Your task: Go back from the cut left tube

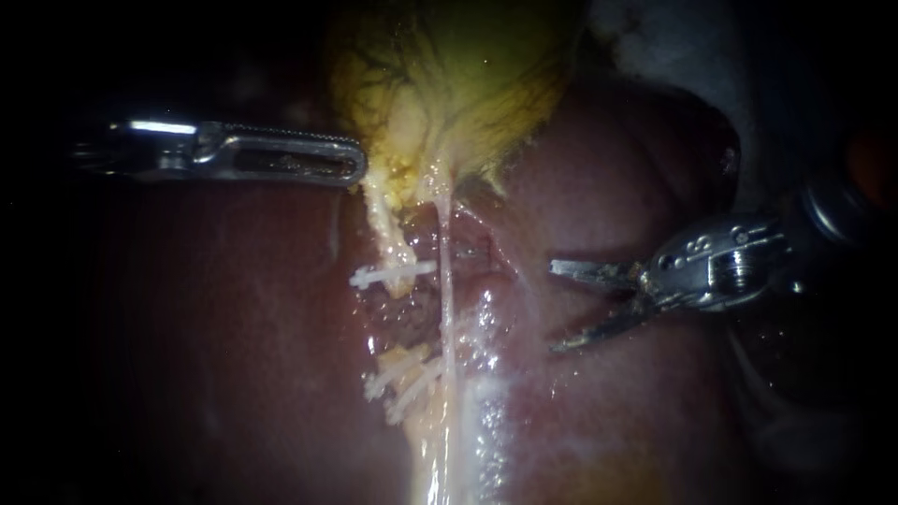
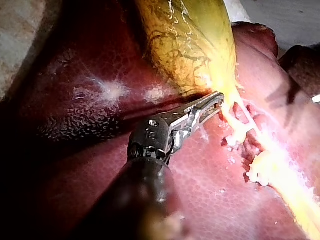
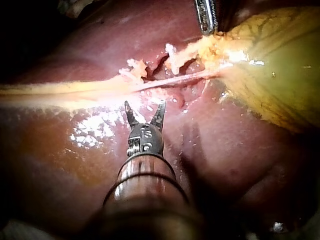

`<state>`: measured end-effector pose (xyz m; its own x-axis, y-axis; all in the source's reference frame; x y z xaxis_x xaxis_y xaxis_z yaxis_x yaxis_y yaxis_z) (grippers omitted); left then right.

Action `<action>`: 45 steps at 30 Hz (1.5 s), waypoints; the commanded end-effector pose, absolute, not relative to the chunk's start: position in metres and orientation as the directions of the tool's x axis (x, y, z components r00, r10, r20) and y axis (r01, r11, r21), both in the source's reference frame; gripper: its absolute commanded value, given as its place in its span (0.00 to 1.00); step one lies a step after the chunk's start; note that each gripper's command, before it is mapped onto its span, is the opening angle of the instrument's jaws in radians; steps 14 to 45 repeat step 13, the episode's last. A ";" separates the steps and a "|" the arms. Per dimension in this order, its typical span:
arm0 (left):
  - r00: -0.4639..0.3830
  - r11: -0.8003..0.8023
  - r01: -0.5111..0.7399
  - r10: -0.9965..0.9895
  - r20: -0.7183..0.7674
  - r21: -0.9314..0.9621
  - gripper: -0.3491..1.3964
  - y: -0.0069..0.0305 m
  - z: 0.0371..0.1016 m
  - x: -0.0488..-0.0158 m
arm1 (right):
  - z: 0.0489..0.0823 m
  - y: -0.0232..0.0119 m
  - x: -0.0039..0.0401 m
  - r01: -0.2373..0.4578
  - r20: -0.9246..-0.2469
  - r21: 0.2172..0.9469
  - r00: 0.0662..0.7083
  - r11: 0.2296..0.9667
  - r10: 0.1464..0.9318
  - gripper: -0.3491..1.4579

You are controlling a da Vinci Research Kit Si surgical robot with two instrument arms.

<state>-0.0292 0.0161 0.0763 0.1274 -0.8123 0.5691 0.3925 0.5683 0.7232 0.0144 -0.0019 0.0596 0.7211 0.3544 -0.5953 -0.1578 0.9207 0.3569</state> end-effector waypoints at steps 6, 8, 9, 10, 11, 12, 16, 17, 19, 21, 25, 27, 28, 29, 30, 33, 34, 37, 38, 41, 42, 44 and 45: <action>0.129 0.568 0.393 -0.812 0.569 0.723 0.00 0.0162 0.0767 -0.0293 | 0.0596 -0.0019 0.0144 -0.158 -0.595 0.357 0.721 0.921 0.355 0.99; 0.129 0.568 0.393 -0.813 0.568 0.723 0.00 0.0162 0.0767 -0.0293 | 0.0596 -0.0019 0.0144 -0.158 -0.595 0.357 0.721 0.921 0.355 0.99; 0.129 0.568 0.393 -0.813 0.568 0.723 0.00 0.0162 0.0767 -0.0293 | 0.0596 -0.0019 0.0144 -0.158 -0.595 0.357 0.721 0.921 0.355 0.99; 0.129 0.568 0.393 -0.813 0.568 0.723 0.00 0.0162 0.0766 -0.0293 | 0.0596 -0.0020 0.0144 -0.158 -0.595 0.357 0.721 0.921 0.355 0.99; 0.129 0.568 0.393 -0.813 0.568 0.723 0.00 0.0162 0.0766 -0.0292 | 0.0597 -0.0020 0.0145 -0.154 -0.596 0.361 0.720 0.920 0.355 0.99; 0.129 0.568 0.393 -0.813 0.568 0.723 0.00 0.0162 0.0766 -0.0292 | 0.0597 -0.0020 0.0146 -0.147 -0.598 0.369 0.719 0.918 0.355 0.99; 0.129 0.568 0.392 -0.813 0.568 0.724 0.00 0.0162 0.0765 -0.0291 | 0.0598 -0.0020 0.0148 -0.136 -0.600 0.381 0.717 0.915 0.356 0.99; 0.129 0.568 0.392 -0.813 0.568 0.724 0.00 0.0162 0.0765 -0.0291 | 0.0598 -0.0020 0.0148 -0.136 -0.600 0.381 0.717 0.915 0.356 0.99; 0.129 0.568 0.392 -0.813 0.568 0.724 0.00 0.0162 0.0765 -0.0291 | 0.0598 -0.0020 0.0148 -0.136 -0.600 0.381 0.717 0.915 0.356 0.99; 0.129 0.568 0.392 -0.813 0.568 0.724 0.00 0.0162 0.0765 -0.0291 | 0.0598 -0.0020 0.0148 -0.136 -0.600 0.381 0.717 0.915 0.356 0.99; 0.129 0.568 0.392 -0.813 0.568 0.724 0.00 0.0162 0.0765 -0.0291 | 0.0598 -0.0020 0.0148 -0.136 -0.600 0.381 0.717 0.915 0.356 0.99; 0.129 0.568 0.392 -0.813 0.568 0.724 0.00 0.0162 0.0765 -0.0291 | 0.0598 -0.0020 0.0148 -0.136 -0.600 0.381 0.717 0.915 0.356 0.99; 0.129 0.568 0.392 -0.813 0.568 0.724 0.00 0.0162 0.0765 -0.0291 | 0.0598 -0.0020 0.0148 -0.136 -0.600 0.381 0.717 0.915 0.356 0.99; 0.129 0.568 0.392 -0.813 0.568 0.724 0.00 0.0162 0.0765 -0.0291 | 0.0598 -0.0020 0.0148 -0.136 -0.600 0.381 0.717 0.915 0.356 0.99; 0.129 0.568 0.392 -0.813 0.568 0.724 0.00 0.0162 0.0765 -0.0291 | 0.0598 -0.0020 0.0148 -0.136 -0.600 0.381 0.717 0.915 0.356 0.99; 0.129 0.568 0.392 -0.813 0.568 0.724 0.00 0.0162 0.0765 -0.0291 | 0.0598 -0.0020 0.0148 -0.136 -0.600 0.381 0.717 0.915 0.356 0.99; 0.129 0.568 0.392 -0.813 0.568 0.724 0.00 0.0162 0.0765 -0.0291 | 0.0598 -0.0020 0.0148 -0.136 -0.600 0.381 0.717 0.915 0.356 0.99; 0.129 0.568 0.392 -0.813 0.568 0.724 0.00 0.0162 0.0765 -0.0291 | 0.0598 -0.0020 0.0148 -0.136 -0.600 0.381 0.717 0.915 0.356 0.99; 0.129 0.568 0.392 -0.813 0.568 0.724 0.00 0.0162 0.0765 -0.0291 | 0.0598 -0.0020 0.0148 -0.136 -0.600 0.381 0.717 0.915 0.356 0.99; 0.129 0.568 0.392 -0.813 0.568 0.724 0.00 0.0162 0.0765 -0.0291 | 0.0598 -0.0020 0.0148 -0.136 -0.600 0.381 0.717 0.915 0.356 0.99; 0.129 0.568 0.392 -0.813 0.568 0.724 0.00 0.0162 0.0765 -0.0291 | 0.0598 -0.0020 0.0148 -0.136 -0.600 0.381 0.717 0.915 0.356 0.99; 0.129 0.568 0.392 -0.813 0.568 0.724 0.00 0.0162 0.0765 -0.0291 | 0.0598 -0.0020 0.0148 -0.136 -0.600 0.381 0.717 0.915 0.356 0.99; 0.129 0.568 0.392 -0.813 0.568 0.724 0.00 0.0162 0.0765 -0.0291 | 0.0598 -0.0020 0.0148 -0.136 -0.600 0.381 0.717 0.915 0.356 0.99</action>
